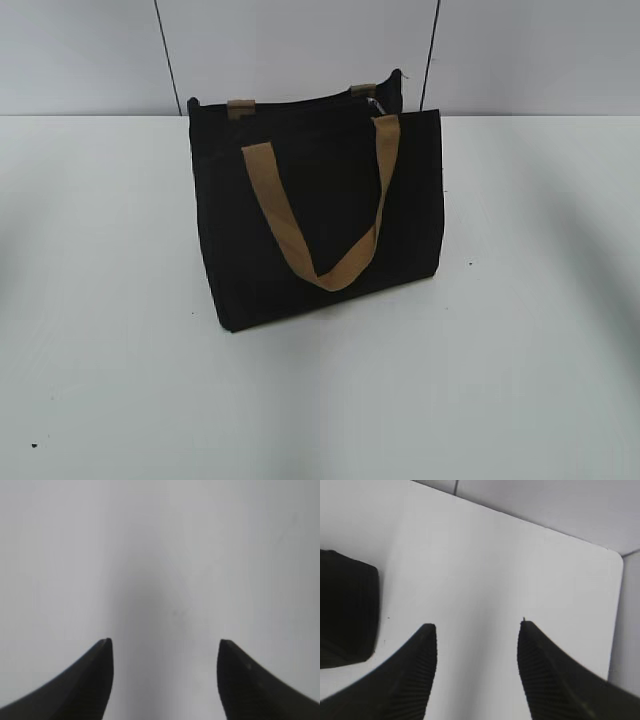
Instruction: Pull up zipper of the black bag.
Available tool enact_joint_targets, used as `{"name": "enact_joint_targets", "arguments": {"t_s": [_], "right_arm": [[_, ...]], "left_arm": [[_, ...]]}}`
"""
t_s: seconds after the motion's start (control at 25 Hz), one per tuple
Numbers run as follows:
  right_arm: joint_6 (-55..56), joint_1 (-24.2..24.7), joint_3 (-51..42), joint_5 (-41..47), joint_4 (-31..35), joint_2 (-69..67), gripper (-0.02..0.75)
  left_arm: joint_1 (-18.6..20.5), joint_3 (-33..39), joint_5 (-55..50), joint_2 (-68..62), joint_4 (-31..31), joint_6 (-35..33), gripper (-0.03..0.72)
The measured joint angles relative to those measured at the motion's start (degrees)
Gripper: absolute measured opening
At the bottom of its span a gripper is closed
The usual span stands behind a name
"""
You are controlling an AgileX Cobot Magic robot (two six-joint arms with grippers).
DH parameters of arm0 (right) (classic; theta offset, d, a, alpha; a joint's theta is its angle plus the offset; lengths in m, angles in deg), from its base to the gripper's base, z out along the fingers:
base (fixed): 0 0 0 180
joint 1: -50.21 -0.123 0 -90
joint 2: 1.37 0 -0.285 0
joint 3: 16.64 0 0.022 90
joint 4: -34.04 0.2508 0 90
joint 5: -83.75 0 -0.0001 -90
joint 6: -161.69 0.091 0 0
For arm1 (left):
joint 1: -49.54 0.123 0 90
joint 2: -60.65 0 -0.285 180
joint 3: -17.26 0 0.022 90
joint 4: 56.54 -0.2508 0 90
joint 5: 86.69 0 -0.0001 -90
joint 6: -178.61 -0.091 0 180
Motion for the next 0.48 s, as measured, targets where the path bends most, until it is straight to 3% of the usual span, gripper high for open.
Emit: {"name": "enact_joint_targets", "arguments": {"t_s": [0.16, 0.48], "right_arm": [[0.0, 3.4, -12.8, 0.0, 0.8, 9.9, 0.402], [0.2, 3.5, -42.0, -4.9, 7.4, 34.7, 0.402]], "left_arm": [[0.1, 1.7, -3.2, 6.6, -1.3, 2.0, 0.492], [0.1, 14.3, -5.4, 29.3, 2.8, 2.1, 0.491]]}}
